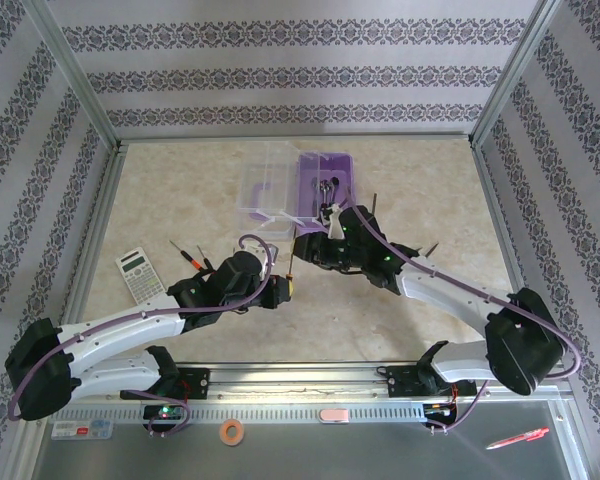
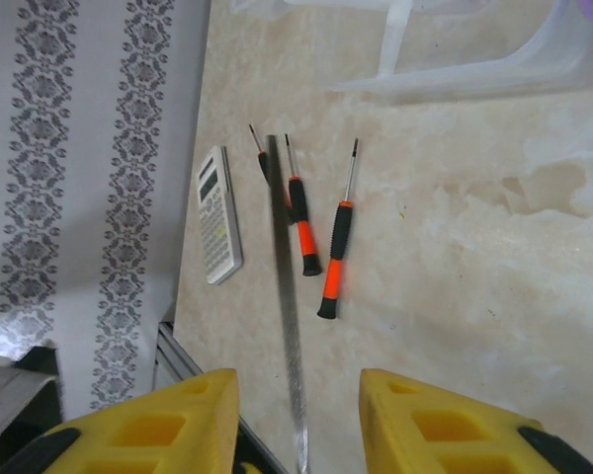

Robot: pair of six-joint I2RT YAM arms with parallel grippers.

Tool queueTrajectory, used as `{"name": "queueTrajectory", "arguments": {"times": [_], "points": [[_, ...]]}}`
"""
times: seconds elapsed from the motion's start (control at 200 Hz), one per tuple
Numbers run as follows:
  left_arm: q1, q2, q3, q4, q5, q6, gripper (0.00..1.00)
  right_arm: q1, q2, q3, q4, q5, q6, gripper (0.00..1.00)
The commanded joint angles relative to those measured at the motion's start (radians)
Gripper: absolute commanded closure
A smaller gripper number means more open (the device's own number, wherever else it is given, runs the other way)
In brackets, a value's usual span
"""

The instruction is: Pack the tool kit

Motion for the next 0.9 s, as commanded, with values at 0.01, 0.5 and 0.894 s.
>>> {"name": "queueTrajectory", "arguments": {"times": [0.01,0.5,0.894], "points": [[-0.015,0.005,0.022,0.052,0.026,0.016,0.92,0.005,0.044,0.007,0.07,-0.024,0.031,0.7],[-0.017,-0.054,0.006,0.019,-0.018,-0.029,0.35,0.018,0.064,0.054,0.001,0.016,-0.013,0.98],[-0.012,-0.492,-0.084,-0.37,-0.25,-0.191,0.0,-0.277,0.253,0.441,-0.311,0.0,-0.295,0.98]]}}
